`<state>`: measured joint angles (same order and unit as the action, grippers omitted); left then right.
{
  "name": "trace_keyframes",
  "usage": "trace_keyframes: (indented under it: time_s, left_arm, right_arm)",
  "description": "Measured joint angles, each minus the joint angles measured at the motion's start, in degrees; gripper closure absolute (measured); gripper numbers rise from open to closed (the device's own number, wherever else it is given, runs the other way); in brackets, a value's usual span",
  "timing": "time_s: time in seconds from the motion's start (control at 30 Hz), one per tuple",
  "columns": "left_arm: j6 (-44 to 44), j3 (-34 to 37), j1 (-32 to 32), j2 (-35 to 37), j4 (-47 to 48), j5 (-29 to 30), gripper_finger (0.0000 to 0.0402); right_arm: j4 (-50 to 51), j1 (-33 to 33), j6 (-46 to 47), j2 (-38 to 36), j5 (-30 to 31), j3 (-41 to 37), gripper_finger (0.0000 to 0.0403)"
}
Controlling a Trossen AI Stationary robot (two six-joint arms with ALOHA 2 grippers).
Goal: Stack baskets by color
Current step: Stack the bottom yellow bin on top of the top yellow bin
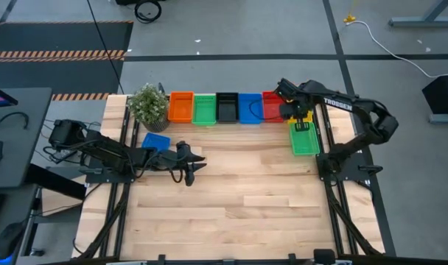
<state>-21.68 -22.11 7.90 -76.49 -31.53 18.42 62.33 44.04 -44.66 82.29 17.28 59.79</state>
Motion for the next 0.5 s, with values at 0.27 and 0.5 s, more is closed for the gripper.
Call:
trace_keyframes:
  time_s: [0.27, 0.5]
  left_arm:
    - [-0.2, 0.0, 0.0, 0.0, 0.0, 0.0, 0.0283]
    - [-0.2, 0.0, 0.0, 0.0, 0.0, 0.0, 0.0283]
  right_arm:
    - [0.0, 0.7, -2.0, 1.8, -1.6, 0.0, 0.0366]
    - [0.1, 0.7, -1.9, 1.7, 2.2, 0.0, 0.0314]
